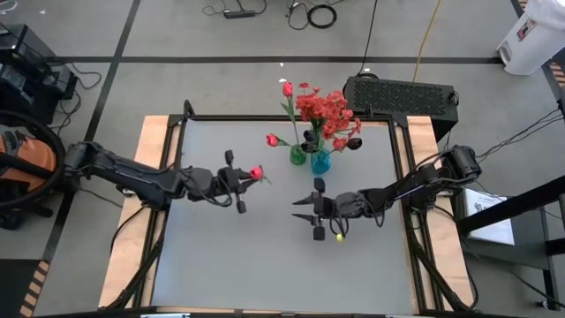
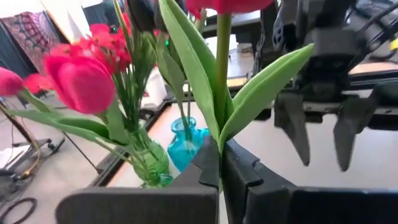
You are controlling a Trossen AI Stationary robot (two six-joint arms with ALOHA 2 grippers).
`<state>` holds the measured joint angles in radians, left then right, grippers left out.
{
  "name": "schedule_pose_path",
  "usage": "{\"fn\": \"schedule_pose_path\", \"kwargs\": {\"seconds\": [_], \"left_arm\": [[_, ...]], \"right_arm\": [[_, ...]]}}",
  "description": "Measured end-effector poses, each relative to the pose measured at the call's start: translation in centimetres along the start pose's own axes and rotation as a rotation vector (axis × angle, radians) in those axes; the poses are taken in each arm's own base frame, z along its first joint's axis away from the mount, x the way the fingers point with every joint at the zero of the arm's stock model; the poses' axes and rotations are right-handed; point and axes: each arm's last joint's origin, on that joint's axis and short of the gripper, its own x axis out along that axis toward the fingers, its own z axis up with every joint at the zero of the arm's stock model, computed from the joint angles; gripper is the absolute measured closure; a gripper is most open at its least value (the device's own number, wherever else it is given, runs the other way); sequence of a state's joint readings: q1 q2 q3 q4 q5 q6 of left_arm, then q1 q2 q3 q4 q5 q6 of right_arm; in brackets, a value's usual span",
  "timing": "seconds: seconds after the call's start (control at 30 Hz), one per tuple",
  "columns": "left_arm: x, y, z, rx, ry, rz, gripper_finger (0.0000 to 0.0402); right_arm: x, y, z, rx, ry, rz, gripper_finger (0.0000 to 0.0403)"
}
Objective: Sort flowers into vase by color
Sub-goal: Put the pink flower into the bottom green vase
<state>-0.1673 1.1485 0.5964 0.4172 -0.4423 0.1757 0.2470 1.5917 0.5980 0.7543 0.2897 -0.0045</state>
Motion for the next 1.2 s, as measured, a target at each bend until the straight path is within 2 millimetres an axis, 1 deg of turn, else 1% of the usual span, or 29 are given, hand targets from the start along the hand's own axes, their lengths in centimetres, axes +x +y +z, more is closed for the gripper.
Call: {"fn": "schedule_pose_path", "kwargs": {"seconds": [0.2, 0.33, 0.5, 0.67, 0.8, 0.9, 1.07, 1.2], "left_arm": [[-2.2, 1.1, 1.2, 0.042, -0.008, 0.044, 0.0400], [-3.3, 1.9, 1.8, 0.035, -0.027, 0.064, 0.0400], [-4.5, 2.7, 2.7, 0.059, -0.069, 0.103, 0.0400], [-5.6, 4.0, 3.4, 0.036, -0.108, 0.182, 0.0400], [-6.0, 5.2, 3.7, 0.019, -0.132, 0.216, 0.0400], [-6.1, 6.0, 3.7, 0.016, -0.152, 0.210, 0.0400], [-5.7, 7.5, 3.6, 0.015, -0.181, 0.174, 0.0400], [-5.4, 8.9, 3.3, -0.033, -0.205, 0.117, 0.0400]], "right_arm": [[-0.2, 0.6, -0.7, 0.098, 0.064, 0.002, 0.0257], [-0.7, 1.7, -0.9, 0.109, 0.077, -0.053, 0.0257], [-1.4, 3.1, -0.9, 0.116, 0.061, -0.158, 0.0257], [-2.2, 4.1, -0.9, 0.135, 0.021, -0.332, 0.0257], [-2.9, 4.6, -0.9, 0.134, -0.013, -0.459, 0.0262], [-3.2, 5.0, -0.8, 0.141, -0.033, -0.514, 0.0272], [-3.1, 5.8, -0.2, 0.149, -0.022, -0.512, 0.0294], [-3.1, 6.4, 0.1, 0.177, 0.003, -0.509, 0.0309]]}}
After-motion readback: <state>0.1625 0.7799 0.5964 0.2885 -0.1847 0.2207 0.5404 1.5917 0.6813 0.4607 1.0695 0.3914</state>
